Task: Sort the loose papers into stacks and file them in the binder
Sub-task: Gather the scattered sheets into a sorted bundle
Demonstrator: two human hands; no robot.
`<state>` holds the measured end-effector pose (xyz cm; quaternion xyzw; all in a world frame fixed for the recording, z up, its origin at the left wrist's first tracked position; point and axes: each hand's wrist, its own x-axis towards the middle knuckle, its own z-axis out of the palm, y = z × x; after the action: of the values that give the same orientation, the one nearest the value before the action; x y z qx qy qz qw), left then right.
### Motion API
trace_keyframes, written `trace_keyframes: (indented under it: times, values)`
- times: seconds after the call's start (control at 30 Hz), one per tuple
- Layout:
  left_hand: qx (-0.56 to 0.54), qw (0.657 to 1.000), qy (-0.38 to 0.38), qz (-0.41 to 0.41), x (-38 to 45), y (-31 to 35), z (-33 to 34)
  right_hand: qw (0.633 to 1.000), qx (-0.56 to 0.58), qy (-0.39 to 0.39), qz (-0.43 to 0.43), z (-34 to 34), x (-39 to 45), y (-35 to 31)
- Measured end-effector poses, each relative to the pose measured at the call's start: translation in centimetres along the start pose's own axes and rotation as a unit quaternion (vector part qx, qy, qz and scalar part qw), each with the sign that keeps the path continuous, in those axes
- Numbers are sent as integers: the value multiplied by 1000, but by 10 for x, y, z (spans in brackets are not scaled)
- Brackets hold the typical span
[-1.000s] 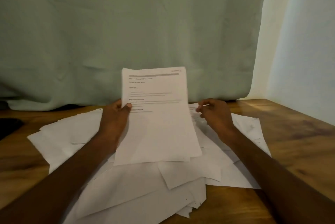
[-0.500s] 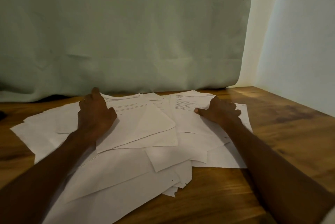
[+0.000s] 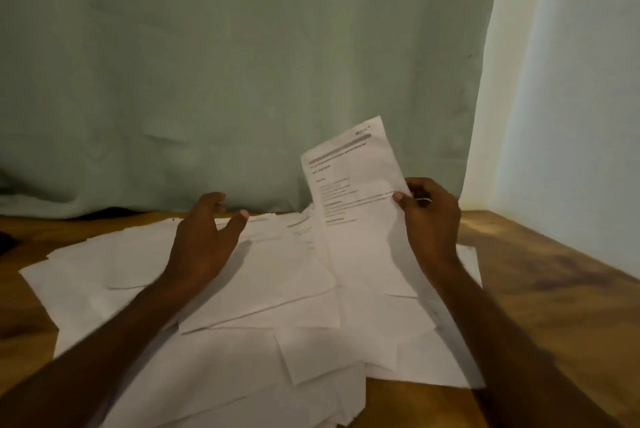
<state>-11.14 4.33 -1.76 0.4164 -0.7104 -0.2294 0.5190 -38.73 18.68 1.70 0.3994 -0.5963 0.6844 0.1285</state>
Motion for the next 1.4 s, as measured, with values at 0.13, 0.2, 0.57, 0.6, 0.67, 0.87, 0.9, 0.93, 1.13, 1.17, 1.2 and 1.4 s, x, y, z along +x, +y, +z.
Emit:
trace_keyframes:
  times: [0.13, 0.2, 0.57, 0.6, 0.67, 0.87, 0.9, 0.93, 1.13, 1.17, 1.2, 1.4]
  values:
    - [-93, 995, -12, -34, 2, 5, -2, 995, 84, 45, -17, -3, 4, -4]
    - [-127, 990, -23, -47, 1, 7, -3, 993, 96, 61, -7, -3, 7, -3]
    - [21, 980, -197, 19, -11, 1, 8, 956, 179, 205, 109, -13, 19, 10]
    - [-4, 982, -189, 16, -11, 2, 8, 954, 192, 200, 118, -12, 18, 9]
    - [-87, 984, -154, 5, -10, 5, 4, 948, 218, 175, 149, -12, 18, 5]
    - [-285, 936, -179, -102, 2, 17, -13, 920, 275, 25, 279, -19, 21, 5]
    - [-302, 926, -190, -120, 4, 21, -14, 936, 224, 12, 271, -14, 15, 3]
    - [-309, 921, -200, -130, 5, 23, -15, 946, 190, -10, 263, -7, 7, -1]
    - [-48, 975, -216, -14, -12, 16, -12, 987, -101, -35, 123, 14, -14, 10]
    - [79, 966, -246, 18, -15, 11, -10, 983, -150, -26, 106, 10, -13, 14]
    - [196, 938, -283, 30, -20, 8, -9, 975, -198, -29, 101, 5, -12, 20]
    - [369, 886, -281, 30, -18, 6, -3, 876, -450, -73, 158, -6, -10, 32]
